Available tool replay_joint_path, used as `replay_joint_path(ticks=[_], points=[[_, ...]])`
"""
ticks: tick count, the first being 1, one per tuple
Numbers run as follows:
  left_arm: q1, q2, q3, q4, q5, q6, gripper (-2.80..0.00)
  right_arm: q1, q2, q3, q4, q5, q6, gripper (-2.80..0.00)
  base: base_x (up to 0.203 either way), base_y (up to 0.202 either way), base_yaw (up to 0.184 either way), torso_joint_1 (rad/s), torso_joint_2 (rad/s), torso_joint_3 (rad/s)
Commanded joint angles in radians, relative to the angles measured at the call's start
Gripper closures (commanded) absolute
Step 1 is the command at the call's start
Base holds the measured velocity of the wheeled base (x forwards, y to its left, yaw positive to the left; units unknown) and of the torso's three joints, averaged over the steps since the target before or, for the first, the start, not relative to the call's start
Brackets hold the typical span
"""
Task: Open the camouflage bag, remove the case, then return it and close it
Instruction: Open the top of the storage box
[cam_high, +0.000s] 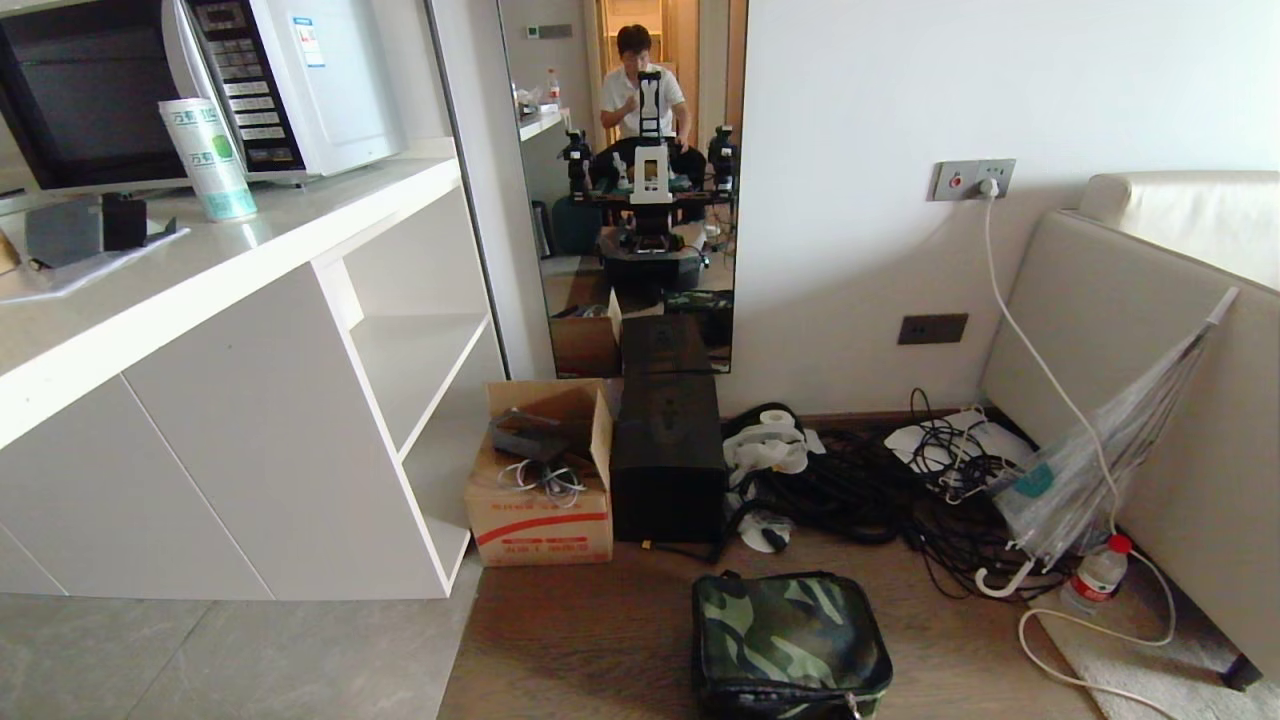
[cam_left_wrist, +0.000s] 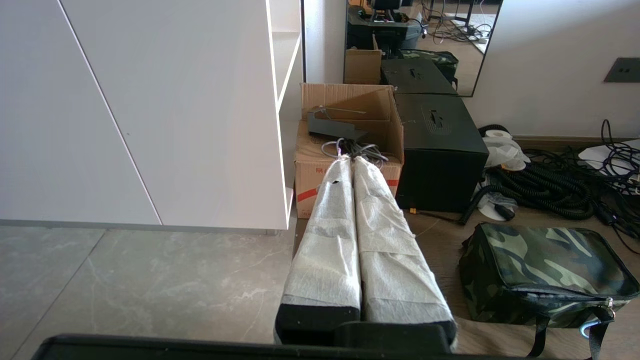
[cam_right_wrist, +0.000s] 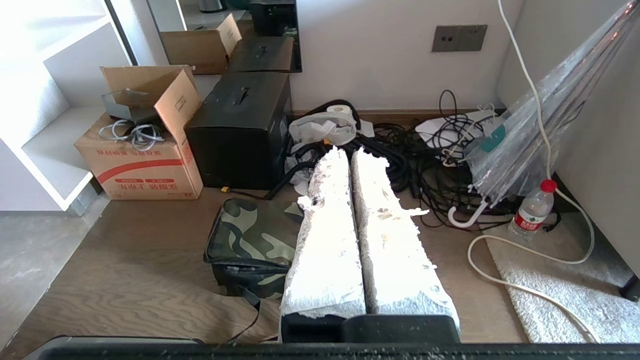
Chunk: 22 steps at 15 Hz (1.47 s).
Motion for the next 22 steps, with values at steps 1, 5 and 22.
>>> replay_joint_path(ticks=[1,5,22], points=[[0.0,0.0,0.0,0.0,0.0,0.0,0.0,0.0,0.0,0.001,-0.001,0.001,0.0,0.0,0.0,0.0,0.0,0.0,0.0,0.0],[0.0,0.0,0.0,0.0,0.0,0.0,0.0,0.0,0.0,0.001,-0.001,0.001,-0.001,0.0,0.0,0.0,0.0,0.0,0.0,0.0],[0.0,0.001,0.0,0.0,0.0,0.003,0.0,0.0,0.0,0.001,-0.001,0.001,-0.002,0.0,-0.031,0.0,0.0,0.001,0.0,0.001]])
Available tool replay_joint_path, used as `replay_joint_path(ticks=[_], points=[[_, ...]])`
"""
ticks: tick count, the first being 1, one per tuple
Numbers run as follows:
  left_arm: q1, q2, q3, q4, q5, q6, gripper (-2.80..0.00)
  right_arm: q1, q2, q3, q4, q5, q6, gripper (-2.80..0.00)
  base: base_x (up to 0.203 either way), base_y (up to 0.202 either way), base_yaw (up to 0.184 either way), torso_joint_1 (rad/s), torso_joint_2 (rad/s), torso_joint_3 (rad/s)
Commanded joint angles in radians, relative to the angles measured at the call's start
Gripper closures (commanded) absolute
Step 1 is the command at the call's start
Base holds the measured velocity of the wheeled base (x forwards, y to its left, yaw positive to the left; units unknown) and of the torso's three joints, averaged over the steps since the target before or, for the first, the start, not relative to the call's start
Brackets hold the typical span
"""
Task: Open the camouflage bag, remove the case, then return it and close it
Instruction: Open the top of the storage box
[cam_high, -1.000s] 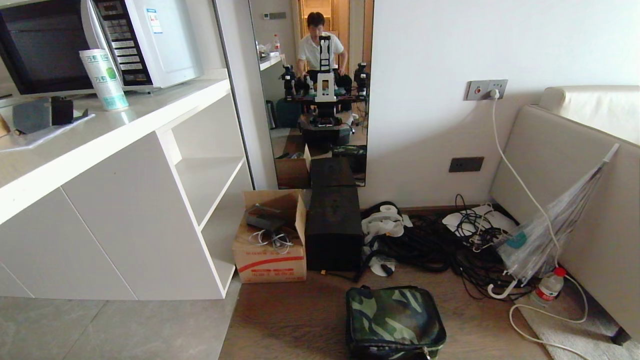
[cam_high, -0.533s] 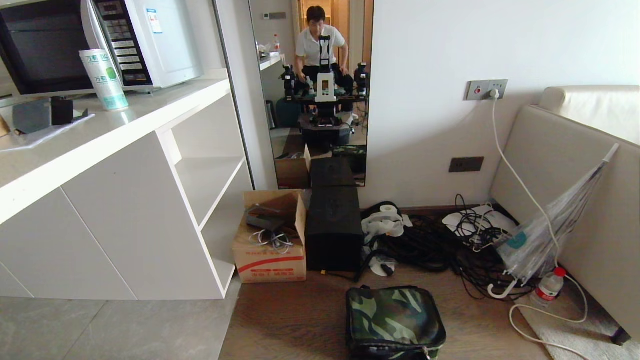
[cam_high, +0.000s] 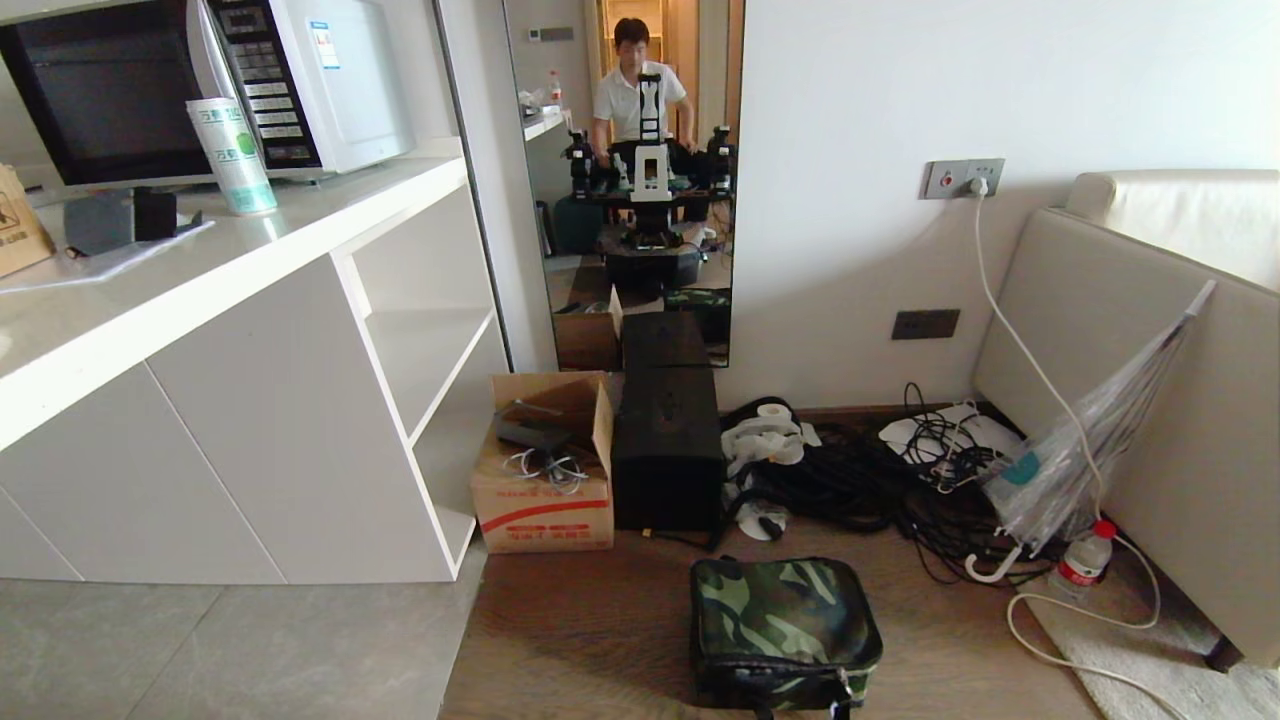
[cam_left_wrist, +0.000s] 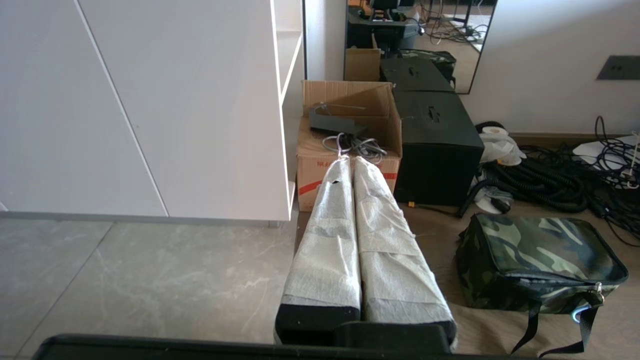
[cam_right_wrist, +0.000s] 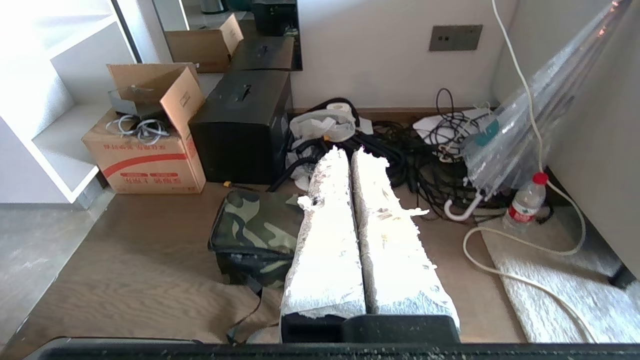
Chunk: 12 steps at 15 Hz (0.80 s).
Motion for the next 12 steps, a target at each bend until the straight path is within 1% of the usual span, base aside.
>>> replay_joint_path(ticks=[1,12], points=[[0.0,0.0,0.001,0.0,0.0,0.0,0.0,0.0,0.0,0.002,-0.001,0.001,-0.001,0.0,0.0,0.0,0.0,0.0,0.0,0.0],[0.0,0.0,0.001,0.0,0.0,0.001,0.0,0.0,0.0,0.001,-0.001,0.0,0.0,0.0,0.0,0.0,0.0,0.0,0.0,0.0]])
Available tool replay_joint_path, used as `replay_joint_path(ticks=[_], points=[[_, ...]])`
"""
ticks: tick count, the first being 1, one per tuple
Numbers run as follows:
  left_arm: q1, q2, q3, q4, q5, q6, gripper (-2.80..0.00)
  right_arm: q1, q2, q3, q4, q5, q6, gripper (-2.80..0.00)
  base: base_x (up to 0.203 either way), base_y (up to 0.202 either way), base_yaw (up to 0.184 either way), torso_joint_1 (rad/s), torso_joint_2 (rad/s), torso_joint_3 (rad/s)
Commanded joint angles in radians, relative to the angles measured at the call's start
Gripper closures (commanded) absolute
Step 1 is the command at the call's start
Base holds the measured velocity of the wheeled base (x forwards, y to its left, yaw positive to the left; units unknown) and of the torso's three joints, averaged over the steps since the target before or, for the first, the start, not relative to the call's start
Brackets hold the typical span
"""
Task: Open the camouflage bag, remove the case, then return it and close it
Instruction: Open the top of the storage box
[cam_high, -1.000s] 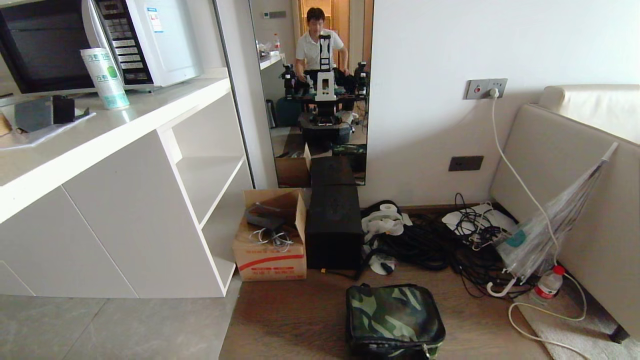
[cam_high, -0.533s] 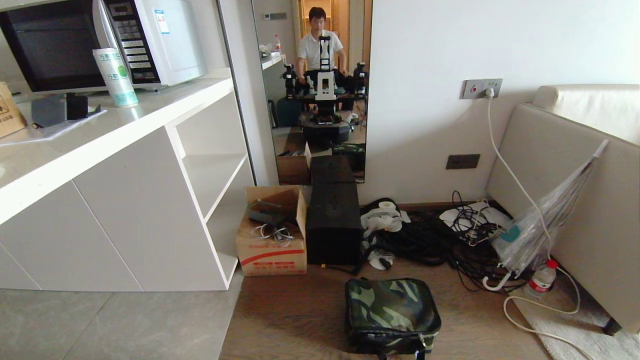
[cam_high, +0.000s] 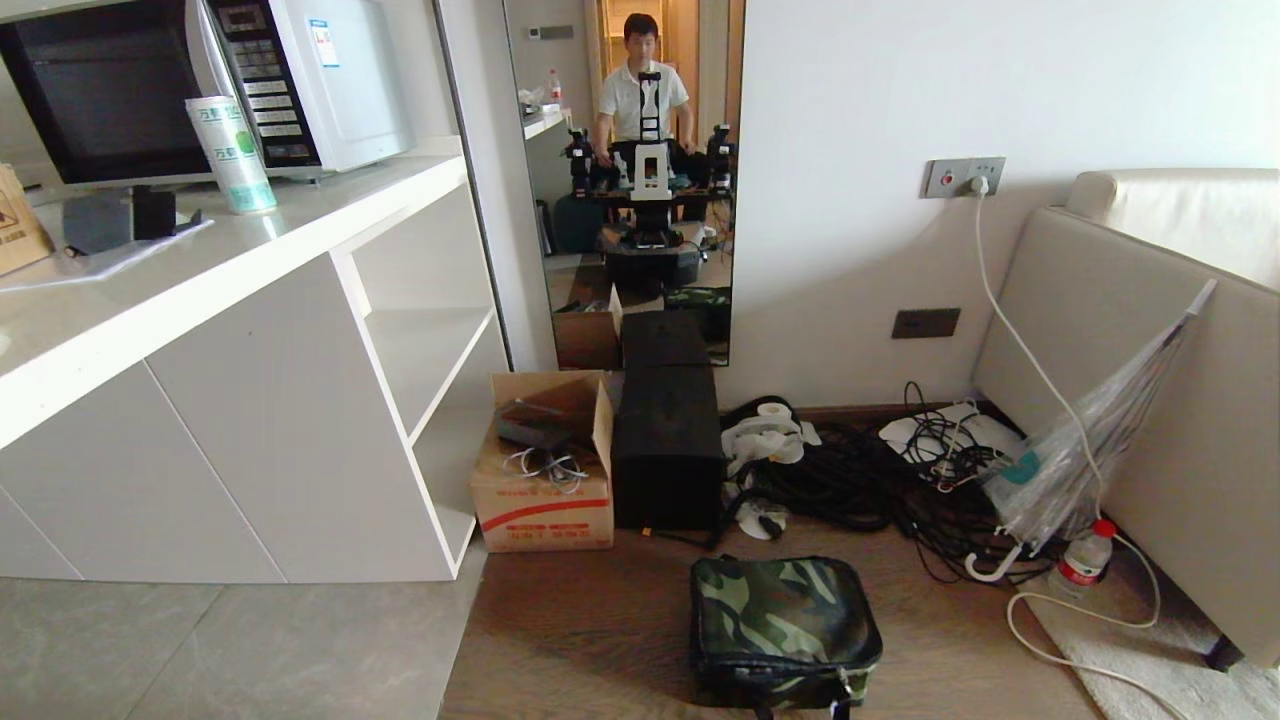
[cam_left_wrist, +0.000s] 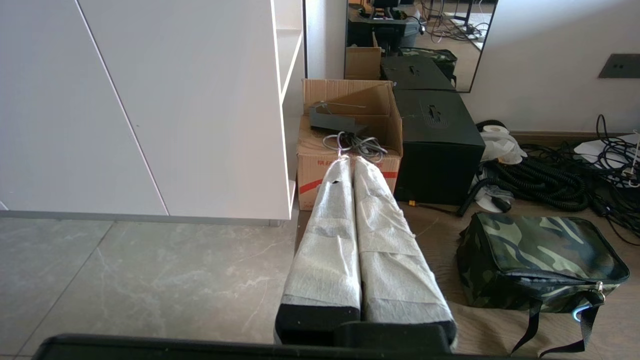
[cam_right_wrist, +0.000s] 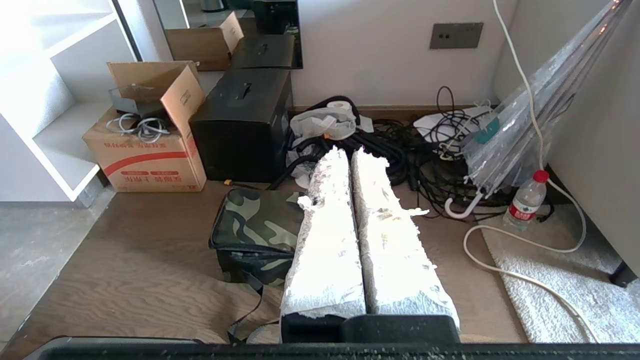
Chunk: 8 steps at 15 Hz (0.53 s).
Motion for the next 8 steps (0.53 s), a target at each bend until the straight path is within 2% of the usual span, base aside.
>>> replay_joint_path(ticks=[1,4,8], points=[[0.0,0.0,0.0,0.0,0.0,0.0,0.0,0.0,0.0,0.001,0.0,0.0,-0.001,0.0,0.0,0.0,0.0,0.0,0.0,0.0],[0.0,0.001,0.0,0.0,0.0,-0.003,0.0,0.0,0.0,0.0,0.0,0.0,-0.001,0.0,0.0,0.0,0.0,0.0,0.0,0.0],[0.0,0.002,0.0,0.0,0.0,-0.004,0.0,0.0,0.0,0.001,0.0,0.001,-0.001,0.0,0.0,0.0,0.0,0.003,0.0,-0.139]])
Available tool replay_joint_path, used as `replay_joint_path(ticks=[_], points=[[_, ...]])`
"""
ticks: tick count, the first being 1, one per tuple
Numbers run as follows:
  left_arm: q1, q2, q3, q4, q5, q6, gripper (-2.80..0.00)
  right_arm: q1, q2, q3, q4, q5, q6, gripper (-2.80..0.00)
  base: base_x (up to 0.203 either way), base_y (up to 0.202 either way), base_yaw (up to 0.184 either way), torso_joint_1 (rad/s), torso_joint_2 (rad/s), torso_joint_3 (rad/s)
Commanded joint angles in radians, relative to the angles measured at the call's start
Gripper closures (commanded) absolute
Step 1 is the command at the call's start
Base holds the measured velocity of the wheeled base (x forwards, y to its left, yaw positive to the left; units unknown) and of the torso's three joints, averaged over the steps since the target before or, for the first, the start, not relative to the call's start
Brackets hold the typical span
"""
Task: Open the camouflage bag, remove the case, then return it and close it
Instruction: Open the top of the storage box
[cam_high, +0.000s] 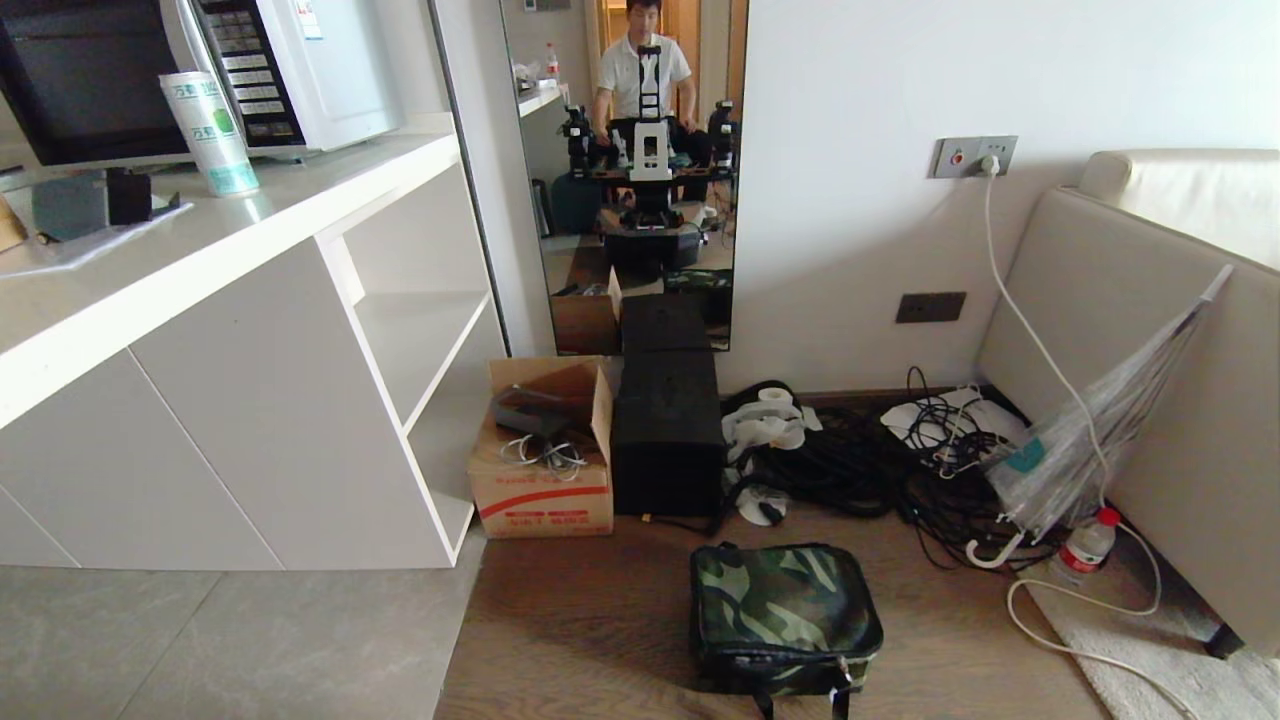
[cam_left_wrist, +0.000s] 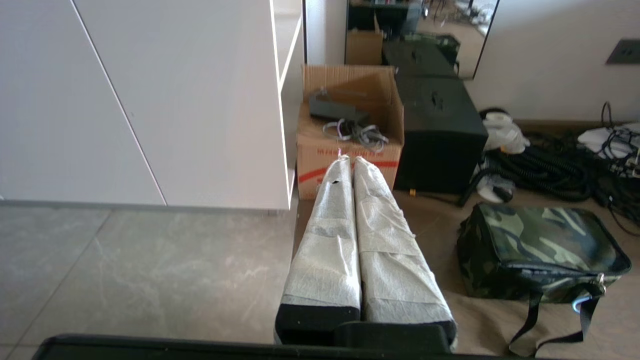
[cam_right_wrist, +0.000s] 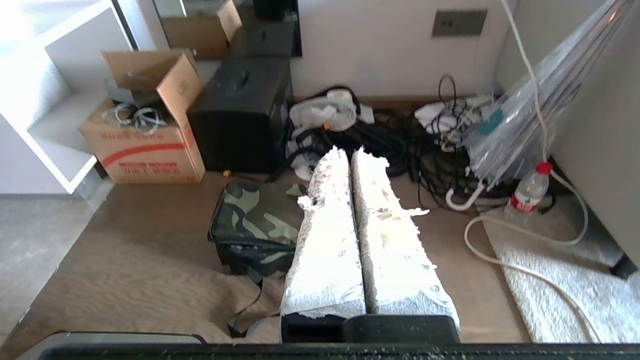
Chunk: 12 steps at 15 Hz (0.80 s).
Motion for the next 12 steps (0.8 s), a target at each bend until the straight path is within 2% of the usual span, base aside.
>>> replay_joint_path(ticks=[1,12], points=[[0.0,0.001,0.0,0.0,0.0,0.001,0.0,0.0,0.0,0.001,0.0,0.0,0.0,0.0,0.0,0.0,0.0,0.002,0.0,-0.193],[0.0,0.002,0.0,0.0,0.0,0.0,0.0,0.0,0.0,0.001,0.0,0.001,0.0,0.0,0.0,0.0,0.0,0.003,0.0,-0.197]])
